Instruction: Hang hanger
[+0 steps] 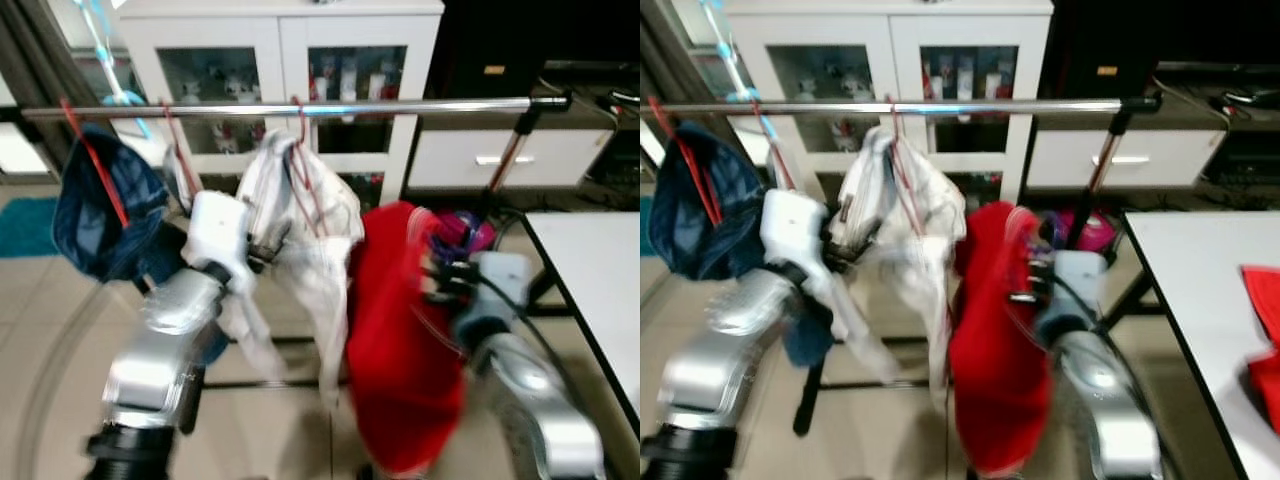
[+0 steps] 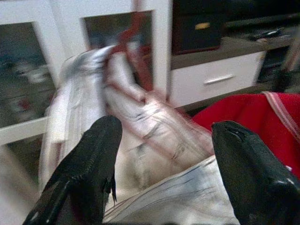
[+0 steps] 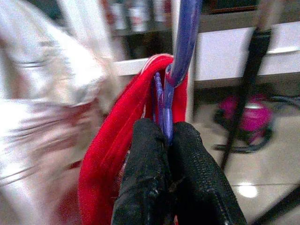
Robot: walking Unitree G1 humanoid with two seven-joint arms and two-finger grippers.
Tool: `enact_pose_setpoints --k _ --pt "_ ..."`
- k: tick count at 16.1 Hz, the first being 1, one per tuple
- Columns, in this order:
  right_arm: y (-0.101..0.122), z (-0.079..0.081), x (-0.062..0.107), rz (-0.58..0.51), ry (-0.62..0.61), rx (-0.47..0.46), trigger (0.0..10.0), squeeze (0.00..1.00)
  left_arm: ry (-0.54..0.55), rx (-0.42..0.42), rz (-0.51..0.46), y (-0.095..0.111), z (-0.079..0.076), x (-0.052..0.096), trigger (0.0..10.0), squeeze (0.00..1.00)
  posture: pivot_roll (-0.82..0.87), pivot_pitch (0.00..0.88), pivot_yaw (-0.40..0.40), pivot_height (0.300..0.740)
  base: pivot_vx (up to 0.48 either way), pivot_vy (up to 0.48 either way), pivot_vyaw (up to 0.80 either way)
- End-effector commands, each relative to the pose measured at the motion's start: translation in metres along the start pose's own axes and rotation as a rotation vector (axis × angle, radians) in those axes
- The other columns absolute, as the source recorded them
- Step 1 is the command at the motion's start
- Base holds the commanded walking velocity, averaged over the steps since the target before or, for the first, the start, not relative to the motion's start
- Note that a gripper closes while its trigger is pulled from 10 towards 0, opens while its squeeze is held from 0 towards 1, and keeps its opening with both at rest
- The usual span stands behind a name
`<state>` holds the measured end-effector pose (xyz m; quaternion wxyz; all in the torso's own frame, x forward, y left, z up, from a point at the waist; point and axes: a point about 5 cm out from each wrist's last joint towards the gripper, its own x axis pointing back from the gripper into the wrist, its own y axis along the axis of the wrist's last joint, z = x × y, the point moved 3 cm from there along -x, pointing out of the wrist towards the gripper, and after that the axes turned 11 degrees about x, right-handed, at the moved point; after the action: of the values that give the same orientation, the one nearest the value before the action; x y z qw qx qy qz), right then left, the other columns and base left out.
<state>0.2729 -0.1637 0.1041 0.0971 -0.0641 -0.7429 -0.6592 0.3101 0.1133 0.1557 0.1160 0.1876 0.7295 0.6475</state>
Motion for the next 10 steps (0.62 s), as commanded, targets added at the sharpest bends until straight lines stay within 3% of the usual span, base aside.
enact_pose_setpoints --k 1,3,7,10 --pt "0.02 0.003 -0.001 -0.098 0.001 -0.009 10.0 0.0 0.021 -0.028 -0.018 0.006 0.008 0.002 10.0 0.0 -0.01 0.064 0.013 0.74 0.0 0.0 0.0" --pt "0.024 0.005 -0.002 -0.111 0.017 -0.088 10.0 0.0 0.008 -0.034 -0.035 0.009 0.006 0.001 10.0 0.0 -0.01 0.062 0.009 0.74 0.0 0.0 0.0" --pt "0.044 -0.001 -0.008 -0.204 0.035 -0.025 10.0 0.0 -0.091 -0.053 -0.043 0.013 -0.006 0.003 10.0 0.0 0.0 0.057 -0.001 0.74 0.0 0.0 0.0" --pt "0.058 0.001 -0.019 -0.232 0.094 0.05 10.0 0.0 -0.248 -0.077 -0.004 0.011 -0.022 0.006 10.0 0.0 0.0 0.05 -0.002 0.74 0.0 0.0 0.0"
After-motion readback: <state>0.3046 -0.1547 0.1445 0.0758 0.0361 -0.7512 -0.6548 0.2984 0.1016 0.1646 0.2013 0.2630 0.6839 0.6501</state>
